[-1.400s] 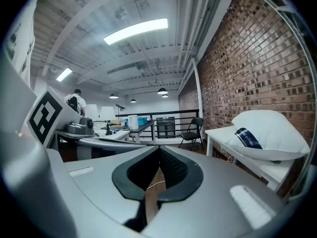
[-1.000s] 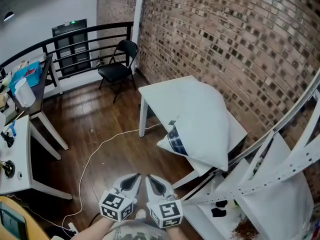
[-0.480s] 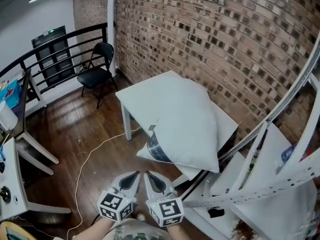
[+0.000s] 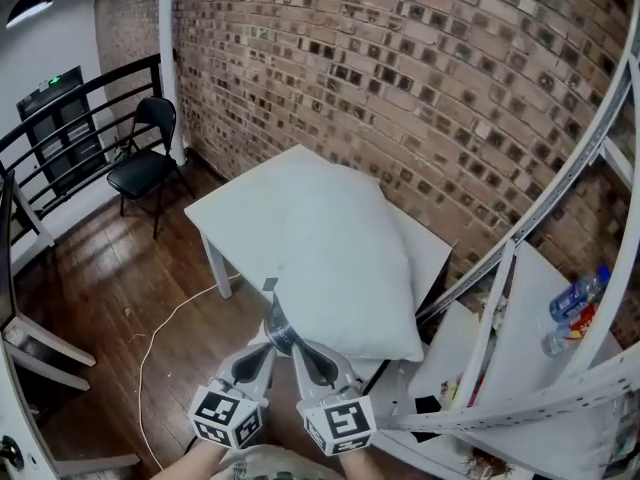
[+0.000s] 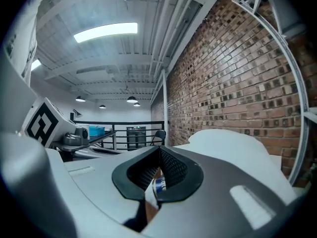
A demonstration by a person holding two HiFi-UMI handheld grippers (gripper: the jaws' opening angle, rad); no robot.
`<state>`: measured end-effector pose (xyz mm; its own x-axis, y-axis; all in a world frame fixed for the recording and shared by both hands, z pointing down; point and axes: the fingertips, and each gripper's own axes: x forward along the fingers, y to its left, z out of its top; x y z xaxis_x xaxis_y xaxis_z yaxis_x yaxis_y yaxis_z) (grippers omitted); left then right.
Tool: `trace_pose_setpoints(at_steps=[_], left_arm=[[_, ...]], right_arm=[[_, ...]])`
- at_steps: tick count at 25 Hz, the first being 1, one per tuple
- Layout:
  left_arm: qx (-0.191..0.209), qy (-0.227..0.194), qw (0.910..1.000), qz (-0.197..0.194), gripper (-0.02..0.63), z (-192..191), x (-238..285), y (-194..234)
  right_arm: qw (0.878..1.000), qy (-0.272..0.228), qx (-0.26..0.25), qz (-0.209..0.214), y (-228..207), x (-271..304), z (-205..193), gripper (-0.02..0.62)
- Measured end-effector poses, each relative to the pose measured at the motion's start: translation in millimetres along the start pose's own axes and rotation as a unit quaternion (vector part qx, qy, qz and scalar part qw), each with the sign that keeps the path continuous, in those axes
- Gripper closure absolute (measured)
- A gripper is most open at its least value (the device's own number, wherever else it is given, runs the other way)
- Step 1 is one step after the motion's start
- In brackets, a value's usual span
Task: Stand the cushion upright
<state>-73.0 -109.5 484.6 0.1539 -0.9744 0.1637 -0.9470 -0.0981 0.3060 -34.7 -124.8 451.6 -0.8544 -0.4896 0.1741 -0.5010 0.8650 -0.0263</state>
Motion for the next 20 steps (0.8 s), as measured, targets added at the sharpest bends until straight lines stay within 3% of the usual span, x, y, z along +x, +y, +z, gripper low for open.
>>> trace_pose_setpoints(at_steps=[6, 14, 20], left_arm=[[-0.021, 0.001, 0.9988, -0.044, 0.606, 38.6, 63.6, 40.3], [-0.018, 0.019, 0.9976, -0.063, 0.606, 76.9, 140.2, 88.3], [-0.061, 0.067, 0.9874, -0.130, 0.573, 77.8, 196.3, 96.1]], right_arm=[[0.997, 0.005, -0.008, -0.073, -66.9, 49.1, 22.9, 0.594], [0.990, 0.024, -0.017, -0.137, -134.2, 98.7, 52.9, 0.594], [0.982, 0.045, -0.010, -0.183, -198.6, 104.2, 68.3, 0.584]])
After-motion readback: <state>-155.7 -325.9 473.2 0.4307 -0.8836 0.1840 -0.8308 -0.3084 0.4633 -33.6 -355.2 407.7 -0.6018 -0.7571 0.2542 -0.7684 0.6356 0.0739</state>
